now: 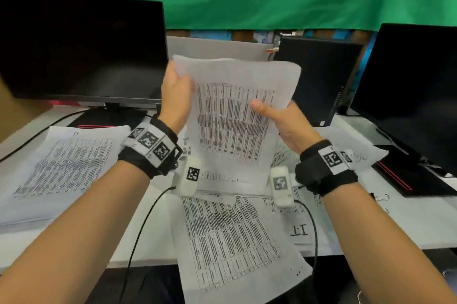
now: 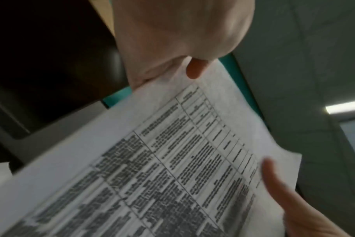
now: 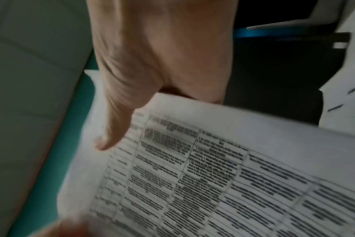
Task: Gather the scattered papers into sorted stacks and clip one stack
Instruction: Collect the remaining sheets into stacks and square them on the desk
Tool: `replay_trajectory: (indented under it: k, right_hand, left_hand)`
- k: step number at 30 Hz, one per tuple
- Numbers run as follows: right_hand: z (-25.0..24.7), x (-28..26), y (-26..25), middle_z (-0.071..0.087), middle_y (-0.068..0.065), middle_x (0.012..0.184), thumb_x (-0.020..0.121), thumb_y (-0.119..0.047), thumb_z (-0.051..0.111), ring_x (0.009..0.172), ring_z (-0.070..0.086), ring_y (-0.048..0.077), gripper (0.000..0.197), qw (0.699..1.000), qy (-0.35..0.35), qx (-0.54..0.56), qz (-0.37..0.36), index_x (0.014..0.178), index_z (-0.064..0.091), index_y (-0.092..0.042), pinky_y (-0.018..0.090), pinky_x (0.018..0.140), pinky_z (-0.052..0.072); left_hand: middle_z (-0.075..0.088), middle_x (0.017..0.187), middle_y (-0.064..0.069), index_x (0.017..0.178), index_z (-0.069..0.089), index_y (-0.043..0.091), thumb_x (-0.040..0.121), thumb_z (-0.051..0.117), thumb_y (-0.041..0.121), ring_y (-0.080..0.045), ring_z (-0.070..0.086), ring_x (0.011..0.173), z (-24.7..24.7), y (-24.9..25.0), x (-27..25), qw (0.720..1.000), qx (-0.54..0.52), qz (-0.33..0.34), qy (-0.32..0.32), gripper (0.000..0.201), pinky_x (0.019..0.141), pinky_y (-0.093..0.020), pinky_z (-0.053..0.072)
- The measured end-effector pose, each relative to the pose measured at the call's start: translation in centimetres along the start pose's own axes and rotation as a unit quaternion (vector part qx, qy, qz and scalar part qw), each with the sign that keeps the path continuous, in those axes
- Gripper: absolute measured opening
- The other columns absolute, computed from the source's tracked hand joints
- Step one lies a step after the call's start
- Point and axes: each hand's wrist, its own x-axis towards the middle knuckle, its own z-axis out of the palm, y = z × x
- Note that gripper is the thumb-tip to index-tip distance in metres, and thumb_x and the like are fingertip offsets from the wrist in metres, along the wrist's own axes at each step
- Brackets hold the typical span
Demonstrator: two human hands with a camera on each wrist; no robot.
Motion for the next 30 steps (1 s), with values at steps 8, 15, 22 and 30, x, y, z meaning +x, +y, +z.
replay_trajectory:
  k: [8, 15, 22, 30]
  right_hand:
    - [2.3, 0.0, -1.6, 0.071, 0.007, 0.119, 0.088, -0.019, 0.071, 0.112, 0.067, 0.019, 0.035, 0.994, 0.073, 0.036, -0.077, 0.122, 0.066, -0.009, 0.039, 0.099, 0.053]
    - [1.0, -1.9, 10.2, 0.068, -0.001, 0.123, 0.057, -0.048, 0.09, 0.114, 0.064, 0.021, 0.073, 0.961, -0.061, -0.081, 0.258, 0.12, 0.064, -0.023, 0.041, 0.099, 0.051]
    - [0.9, -0.3, 12.0, 0.068, 0.007, 0.123, 0.083, -0.017, 0.077, 0.11, 0.066, 0.023, 0.043, 0.977, 0.087, -0.016, 0.196, 0.124, 0.064, -0.01, 0.045, 0.1, 0.05]
    - [-0.6, 0.7, 15.3, 0.066, 0.005, 0.122, 0.087, -0.022, 0.072, 0.113, 0.061, 0.027, 0.042, 0.91, 0.018, -0.324, 0.257, 0.125, 0.061, -0.007, 0.042, 0.1, 0.05]
  left_hand:
    - [0.046, 0.09, 0.013, 0.104, 0.04, 0.01, 0.088, 0.033, -0.007, 0.014, 0.05, 0.075, 1.7, 3.6, -2.0, 0.986, 0.038, 0.161, 0.025, 0.024, 0.072, -0.011, 0.042]
    - [0.057, 0.124, -0.022, 0.125, 0.047, -0.004, 0.094, 0.035, 0.007, -0.034, 0.057, 0.108, -2.9, -11.9, -3.5, 0.921, 0.264, -0.251, -0.138, 0.035, 0.092, -0.042, 0.049]
    - [0.054, 0.124, -0.023, 0.125, 0.042, -0.003, 0.1, 0.031, 0.01, -0.036, 0.053, 0.111, -1.8, -12.3, -4.6, 0.913, 0.331, -0.216, -0.103, 0.03, 0.084, -0.033, 0.04]
    - [0.039, 0.142, -0.023, 0.137, 0.037, -0.003, 0.097, 0.038, 0.01, -0.037, 0.04, 0.13, -1.0, -15.0, -7.0, 0.773, 0.497, -0.352, -0.175, 0.042, 0.108, -0.042, 0.035]
